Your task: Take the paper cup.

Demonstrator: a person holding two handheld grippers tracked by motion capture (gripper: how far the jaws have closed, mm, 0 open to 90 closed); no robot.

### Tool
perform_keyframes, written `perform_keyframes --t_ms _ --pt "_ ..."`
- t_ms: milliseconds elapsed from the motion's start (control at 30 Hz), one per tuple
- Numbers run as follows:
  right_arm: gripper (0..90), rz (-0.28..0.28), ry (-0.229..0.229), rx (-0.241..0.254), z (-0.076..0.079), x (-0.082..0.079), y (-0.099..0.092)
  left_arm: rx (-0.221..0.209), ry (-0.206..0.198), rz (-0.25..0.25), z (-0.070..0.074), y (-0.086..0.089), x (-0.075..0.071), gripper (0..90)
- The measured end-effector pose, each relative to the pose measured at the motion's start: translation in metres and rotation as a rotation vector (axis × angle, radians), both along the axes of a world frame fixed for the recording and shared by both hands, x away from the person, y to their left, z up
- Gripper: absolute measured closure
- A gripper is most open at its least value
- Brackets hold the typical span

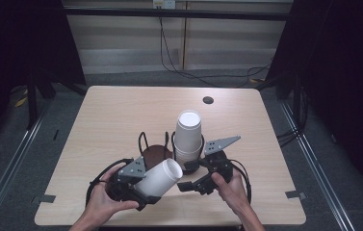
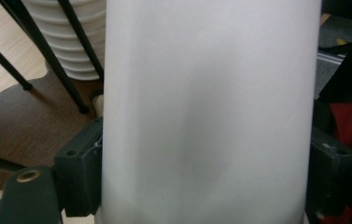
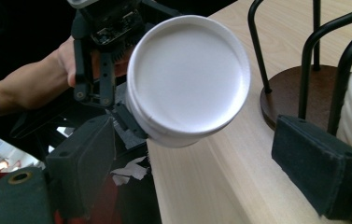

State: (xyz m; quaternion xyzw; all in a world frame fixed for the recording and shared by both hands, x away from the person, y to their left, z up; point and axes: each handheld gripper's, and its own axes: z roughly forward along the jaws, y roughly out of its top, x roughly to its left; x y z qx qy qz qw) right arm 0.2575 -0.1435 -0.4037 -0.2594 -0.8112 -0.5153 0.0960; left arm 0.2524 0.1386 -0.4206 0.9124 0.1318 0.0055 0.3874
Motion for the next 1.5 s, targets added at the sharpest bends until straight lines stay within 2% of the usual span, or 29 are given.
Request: perform_keyframes --t_ms 133,333,433,500,600,733,900,967,1033,1200,1367,1400,1500 --pt "13.6 0.014 0.01 -0.019 -0.002 0.0 0.0 0.035 0.008 -0.011 0.0 0.0 0.001 17.2" --pt "13.7 0.037 0.014 -0.08 -0.005 0.0 0.004 0.07 0.029 -0.019 -0.002 0.0 0.003 17.4" --pt "13.7 0.05 0.022 -0.116 -0.007 0.0 0.006 0.097 0.04 -0.041 -0.003 0.001 0.004 17.3" --pt "13.7 0.06 0.03 -0.122 -0.008 0.0 0.007 0.103 0.04 -0.052 -0.003 0.0 0.004 17.4" --pt "13.8 0.104 0.054 -0.166 -0.011 0.0 0.011 0.108 0.048 -0.063 -0.004 -0.001 0.003 17.3" --pt "13.8 0.122 0.072 -0.21 -0.015 0.0 0.015 0.129 0.053 -0.074 -0.005 -0.002 0.003 17.3" --pt "13.8 0.136 0.078 -0.238 -0.018 0.001 0.017 0.158 0.05 -0.097 -0.005 -0.005 0.002 17.3" --pt "13.8 0.154 0.091 -0.266 -0.019 0.0 0.019 0.168 0.047 -0.091 -0.006 -0.006 0.001 17.1" --pt "13.8 0.155 0.09 -0.268 -0.019 0.0 0.02 0.18 0.048 -0.092 -0.007 -0.007 0.001 17.0" --pt "13.9 0.163 0.085 -0.32 -0.02 -0.001 0.025 0.225 0.038 -0.111 -0.008 -0.01 -0.001 17.1" --pt "14.3 0.18 0.071 -0.37 -0.023 -0.001 0.027 0.247 0.041 -0.141 -0.01 -0.014 -0.004 17.0" --pt "14.3 0.185 0.076 -0.394 -0.024 -0.001 0.028 0.248 0.044 -0.144 -0.01 -0.015 -0.004 17.0" --pt "14.3 0.19 0.072 -0.414 -0.025 -0.002 0.03 0.259 0.045 -0.153 -0.011 -0.017 -0.006 17.0"
